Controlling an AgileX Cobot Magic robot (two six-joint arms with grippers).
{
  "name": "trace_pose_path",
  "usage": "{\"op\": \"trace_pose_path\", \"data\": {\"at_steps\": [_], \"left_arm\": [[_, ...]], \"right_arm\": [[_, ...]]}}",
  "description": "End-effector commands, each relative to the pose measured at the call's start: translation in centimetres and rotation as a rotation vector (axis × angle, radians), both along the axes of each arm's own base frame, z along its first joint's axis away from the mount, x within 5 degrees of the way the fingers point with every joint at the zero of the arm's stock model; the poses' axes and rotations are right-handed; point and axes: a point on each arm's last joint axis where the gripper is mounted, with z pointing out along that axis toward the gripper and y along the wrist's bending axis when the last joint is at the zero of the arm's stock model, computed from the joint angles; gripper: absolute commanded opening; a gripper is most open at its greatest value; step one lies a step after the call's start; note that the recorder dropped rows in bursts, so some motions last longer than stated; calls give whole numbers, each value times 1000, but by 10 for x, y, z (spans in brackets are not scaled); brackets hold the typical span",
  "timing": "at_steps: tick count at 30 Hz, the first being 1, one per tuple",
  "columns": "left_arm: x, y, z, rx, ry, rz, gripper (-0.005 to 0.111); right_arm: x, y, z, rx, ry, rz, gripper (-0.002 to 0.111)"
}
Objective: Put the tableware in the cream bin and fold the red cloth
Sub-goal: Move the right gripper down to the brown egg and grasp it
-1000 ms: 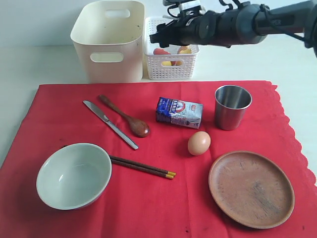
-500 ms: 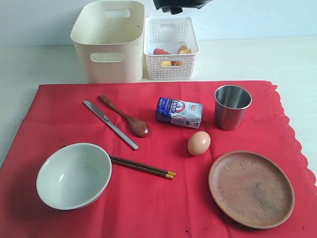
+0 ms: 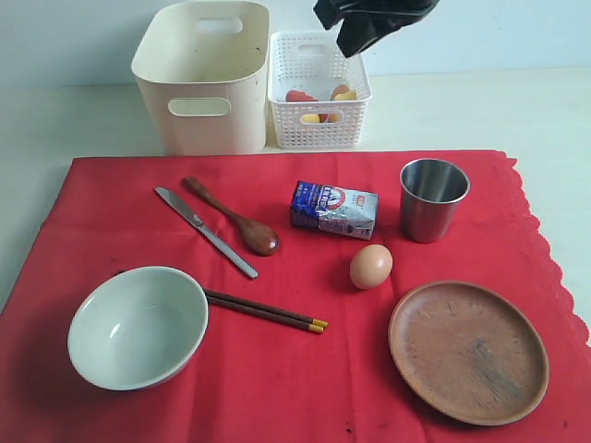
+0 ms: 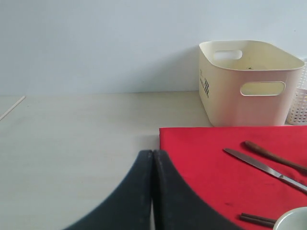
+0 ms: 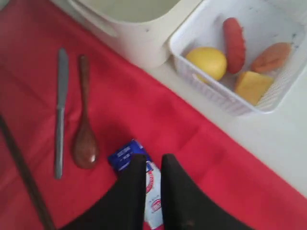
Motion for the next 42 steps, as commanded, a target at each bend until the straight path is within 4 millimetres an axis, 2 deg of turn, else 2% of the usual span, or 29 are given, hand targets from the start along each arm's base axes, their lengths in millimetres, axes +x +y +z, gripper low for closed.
{"op": "trace_pose_path", "data": {"at_steps": [1, 11, 15, 19, 22, 26, 31, 35, 42], "left_arm": [[0, 0, 1, -2, -10, 3, 0], [0, 0, 1, -2, -10, 3, 0], [0, 0, 1, -2, -10, 3, 0], [0, 0, 1, -2, -10, 3, 0], [0, 0, 1, -2, -10, 3, 0], [0, 0, 1, -2, -10, 3, 0], [0, 0, 1, -2, -10, 3, 0], [0, 0, 1, -2, -10, 3, 0], [0, 0, 1, -2, -10, 3, 0]], "right_arm": [[-21, -3, -12, 54, 47, 49, 11], [-75, -28, -48, 130, 79, 41, 11], [-98, -41, -73, 97, 118, 85, 13], [-115, -48, -104, 61, 159, 97, 24], [-125, -44, -123, 22, 139, 97, 40], [-123, -37, -130, -5, 58, 102, 56], [-112, -37, -140, -45, -16, 88, 67], [-108, -35, -158, -76, 13, 79, 71], [-98, -34, -193, -134, 28, 41, 71]]}}
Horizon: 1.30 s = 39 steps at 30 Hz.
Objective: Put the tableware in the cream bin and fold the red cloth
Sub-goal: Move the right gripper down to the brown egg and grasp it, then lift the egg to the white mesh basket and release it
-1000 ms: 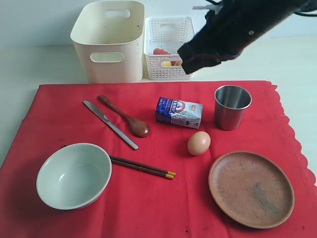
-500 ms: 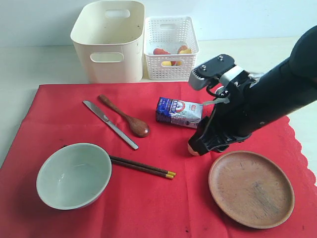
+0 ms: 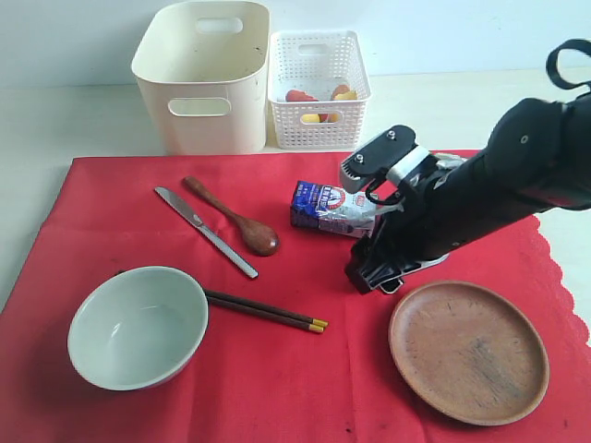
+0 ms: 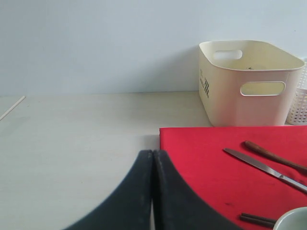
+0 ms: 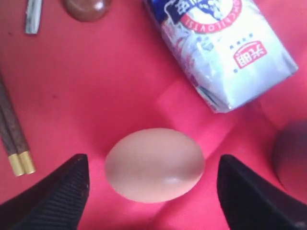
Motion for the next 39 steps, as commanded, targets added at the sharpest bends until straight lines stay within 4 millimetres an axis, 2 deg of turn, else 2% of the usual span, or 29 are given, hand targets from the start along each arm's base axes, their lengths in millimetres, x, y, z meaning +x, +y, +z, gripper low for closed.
{"op": "trace_pose_path", "data": {"at_steps": [1, 5, 17, 21, 25, 31, 39], "left_arm": [[0, 0, 1, -2, -10, 3, 0], [0, 0, 1, -2, -10, 3, 0], [0, 0, 1, -2, -10, 3, 0], [0, 0, 1, -2, -10, 3, 0], [0, 0, 1, -2, -10, 3, 0], [0, 0, 1, -2, -10, 3, 0], [0, 0, 1, -2, -10, 3, 0]], "right_arm": [[6, 1, -21, -38, -10, -15, 71], [7, 1, -30, -55, 7, -17, 66], [6, 1, -30, -52, 12, -23, 21], [5, 1, -25, -43, 14, -17, 11], [2, 2, -11, -4, 18, -29, 1], [-2, 2, 6, 44, 24, -37, 0], [-6, 5, 17, 105, 52, -68, 0]]}}
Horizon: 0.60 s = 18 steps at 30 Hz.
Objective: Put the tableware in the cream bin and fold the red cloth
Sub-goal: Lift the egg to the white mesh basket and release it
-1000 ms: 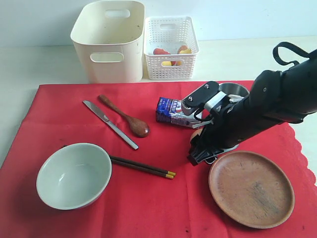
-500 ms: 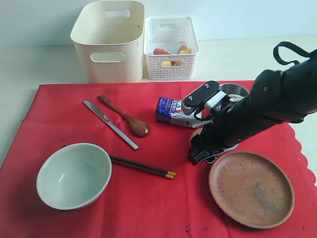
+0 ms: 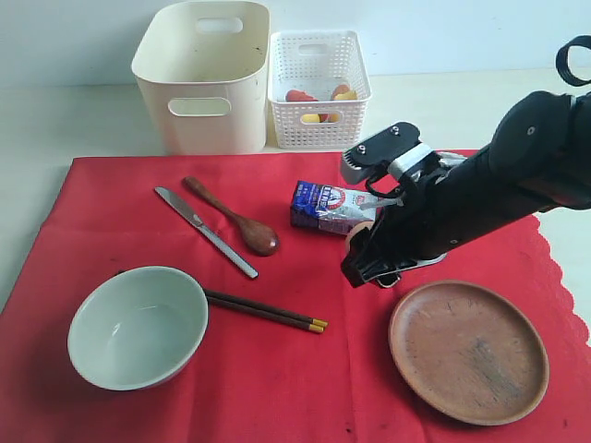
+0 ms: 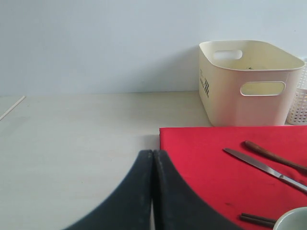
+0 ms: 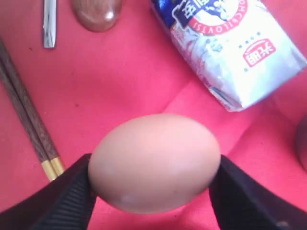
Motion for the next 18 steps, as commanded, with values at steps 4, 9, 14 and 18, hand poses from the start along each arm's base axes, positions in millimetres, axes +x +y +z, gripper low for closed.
{"op": "trace_pose_path", "data": {"at_steps": [4, 9, 14, 18], "left_arm": [[0, 0, 1, -2, -10, 3, 0], [0, 0, 1, -2, -10, 3, 0], [0, 0, 1, -2, -10, 3, 0], [0, 0, 1, -2, -10, 3, 0]], "right_arm": [[-1, 7, 10, 111, 15, -49, 0], [0, 13, 15, 189, -15, -27, 0], [10, 21, 27, 253, -41, -54, 0], [23, 29, 45, 287, -112, -63, 0]]}}
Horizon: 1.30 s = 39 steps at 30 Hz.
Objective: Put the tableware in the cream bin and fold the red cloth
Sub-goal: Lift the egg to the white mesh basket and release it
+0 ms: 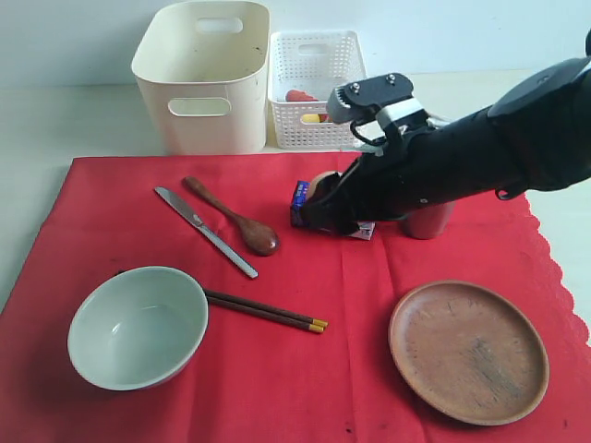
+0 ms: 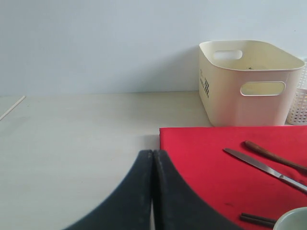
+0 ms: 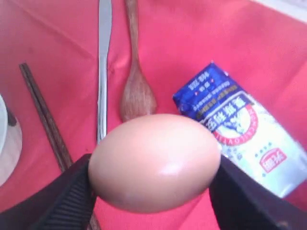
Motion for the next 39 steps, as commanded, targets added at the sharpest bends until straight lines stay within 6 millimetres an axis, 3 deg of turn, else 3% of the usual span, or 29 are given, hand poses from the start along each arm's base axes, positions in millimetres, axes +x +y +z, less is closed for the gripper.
{"op": "trace_pose_path", "data": {"at_steps": [1, 10, 24, 39], "left_arm": [[0, 0, 1, -2, -10, 3, 0], [0, 0, 1, -2, -10, 3, 0], [0, 0, 1, -2, -10, 3, 0], [0, 0, 1, -2, -10, 3, 0]], "right_arm": [[12, 7, 20, 34, -83, -20, 0], [47, 15, 40, 23, -252, -136, 0], [94, 36, 18, -52, -341, -193, 0], [164, 48, 1, -83, -465, -305, 0]]}}
